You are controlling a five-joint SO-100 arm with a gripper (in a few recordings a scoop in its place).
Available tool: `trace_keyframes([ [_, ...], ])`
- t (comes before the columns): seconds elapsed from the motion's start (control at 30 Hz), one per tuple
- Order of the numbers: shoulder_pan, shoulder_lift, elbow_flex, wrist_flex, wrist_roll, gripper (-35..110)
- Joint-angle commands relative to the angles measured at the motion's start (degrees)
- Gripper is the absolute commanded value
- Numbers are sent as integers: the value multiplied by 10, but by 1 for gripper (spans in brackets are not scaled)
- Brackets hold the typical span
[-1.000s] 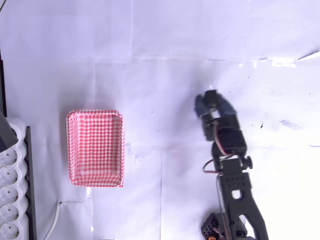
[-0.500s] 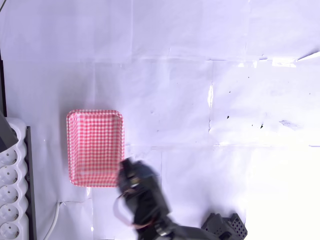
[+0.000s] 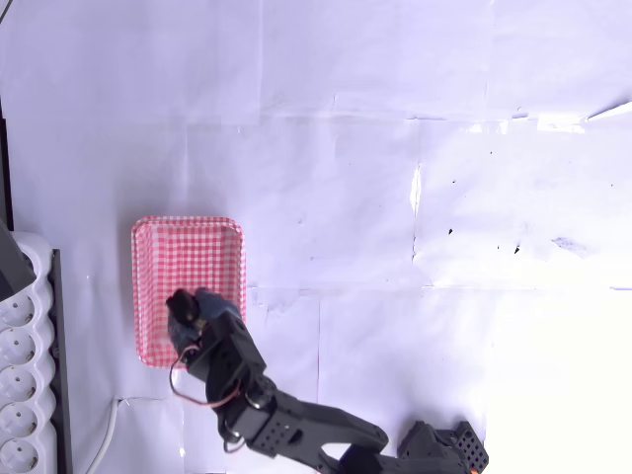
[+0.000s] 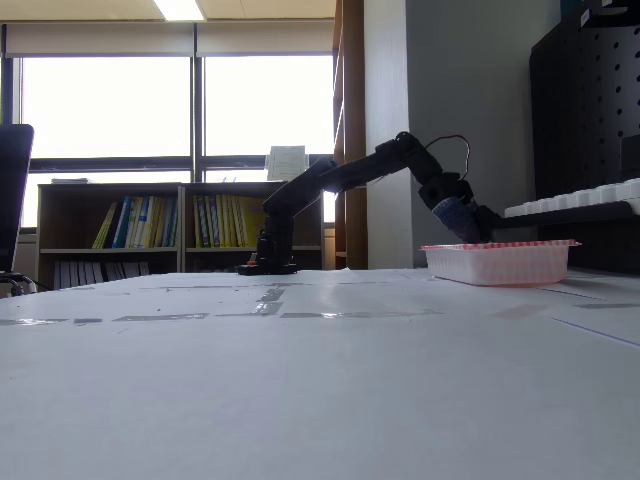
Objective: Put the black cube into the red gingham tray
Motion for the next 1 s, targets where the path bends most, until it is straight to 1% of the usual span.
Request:
trace_keyframes([
  [0.0,-4,-19,76,-10,-13,23],
  [0.07,2,-24,66,-6,-13,27],
  [0.2,12,-42,55,4,-18,31],
  [0.33,19,-80,36,14,-23,31],
  [0.43,30,-160,-10,25,-34,31],
  [0.53,50,-277,-85,29,-47,28],
  [0.6,73,-367,-149,0,-62,27],
  [0.67,96,-457,-218,-35,-71,23],
  [0.77,140,-588,-338,-64,-69,12],
  [0.83,180,-679,-452,-88,-65,8],
  [0.9,229,-784,-599,-126,-47,3],
  [0.97,280,-895,-779,-196,-18,0],
])
